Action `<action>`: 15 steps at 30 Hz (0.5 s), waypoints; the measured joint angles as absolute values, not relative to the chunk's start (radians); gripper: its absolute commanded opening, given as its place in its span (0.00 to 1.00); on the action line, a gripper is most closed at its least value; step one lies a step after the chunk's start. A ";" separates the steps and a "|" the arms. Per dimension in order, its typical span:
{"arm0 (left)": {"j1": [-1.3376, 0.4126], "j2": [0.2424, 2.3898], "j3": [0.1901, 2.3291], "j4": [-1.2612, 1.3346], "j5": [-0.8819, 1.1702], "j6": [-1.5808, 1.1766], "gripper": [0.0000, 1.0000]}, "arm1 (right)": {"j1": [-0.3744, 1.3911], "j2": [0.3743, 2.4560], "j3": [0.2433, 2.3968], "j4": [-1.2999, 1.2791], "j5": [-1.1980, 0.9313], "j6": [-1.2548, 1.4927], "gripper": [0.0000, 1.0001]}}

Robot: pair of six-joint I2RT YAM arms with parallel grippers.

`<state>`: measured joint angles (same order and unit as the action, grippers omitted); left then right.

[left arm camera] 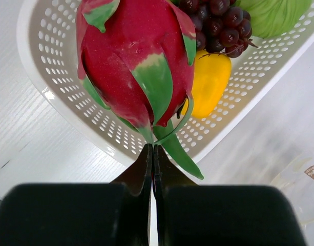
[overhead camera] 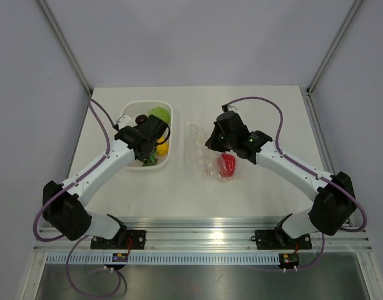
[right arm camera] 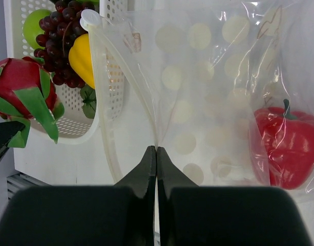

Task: Place the food in the zip-top bag and seal the zipper
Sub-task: Pick up the fake fruit from the bin.

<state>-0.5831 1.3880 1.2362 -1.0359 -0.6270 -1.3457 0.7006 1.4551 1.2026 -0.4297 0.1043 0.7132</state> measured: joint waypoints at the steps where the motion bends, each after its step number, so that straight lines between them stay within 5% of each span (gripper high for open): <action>1: -0.582 1.383 1.236 -1.033 -0.627 -1.334 0.00 | 0.701 1.456 1.203 -0.430 0.104 0.713 0.00; 15: -0.556 1.274 1.367 -0.983 -0.411 -1.015 0.00 | 0.720 1.498 1.248 -0.423 0.103 0.715 0.00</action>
